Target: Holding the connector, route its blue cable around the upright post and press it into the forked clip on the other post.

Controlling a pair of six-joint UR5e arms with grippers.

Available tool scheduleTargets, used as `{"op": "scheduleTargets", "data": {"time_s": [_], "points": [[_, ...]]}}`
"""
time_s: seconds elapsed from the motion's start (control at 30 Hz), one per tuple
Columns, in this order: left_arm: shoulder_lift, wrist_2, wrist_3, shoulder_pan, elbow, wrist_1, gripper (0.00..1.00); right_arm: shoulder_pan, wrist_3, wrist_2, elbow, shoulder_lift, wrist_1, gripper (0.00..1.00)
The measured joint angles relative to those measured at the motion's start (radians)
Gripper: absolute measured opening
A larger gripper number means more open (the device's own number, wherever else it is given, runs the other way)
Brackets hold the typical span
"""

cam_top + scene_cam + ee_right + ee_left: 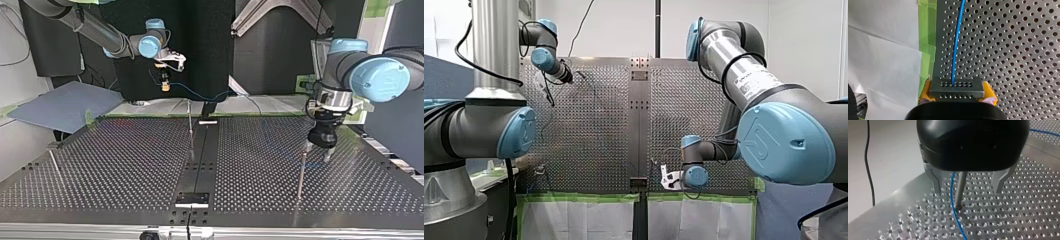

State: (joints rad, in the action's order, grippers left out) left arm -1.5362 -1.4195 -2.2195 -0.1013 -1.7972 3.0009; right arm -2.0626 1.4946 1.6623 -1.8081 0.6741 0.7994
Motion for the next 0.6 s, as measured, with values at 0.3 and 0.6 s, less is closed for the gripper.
{"op": "scheduleTargets", "data": {"time_s": [0.3,0.6], "points": [[-0.022,-0.001,-0.068,-0.011,-0.01,-0.074,1.0,-0.001,-0.001,0.001,0.0,0.0,-0.003,0.0],[-0.072,-0.016,-0.104,-0.018,-0.01,-0.152,1.0,-0.002,-0.002,0.001,0.0,0.0,-0.005,0.0]]}}
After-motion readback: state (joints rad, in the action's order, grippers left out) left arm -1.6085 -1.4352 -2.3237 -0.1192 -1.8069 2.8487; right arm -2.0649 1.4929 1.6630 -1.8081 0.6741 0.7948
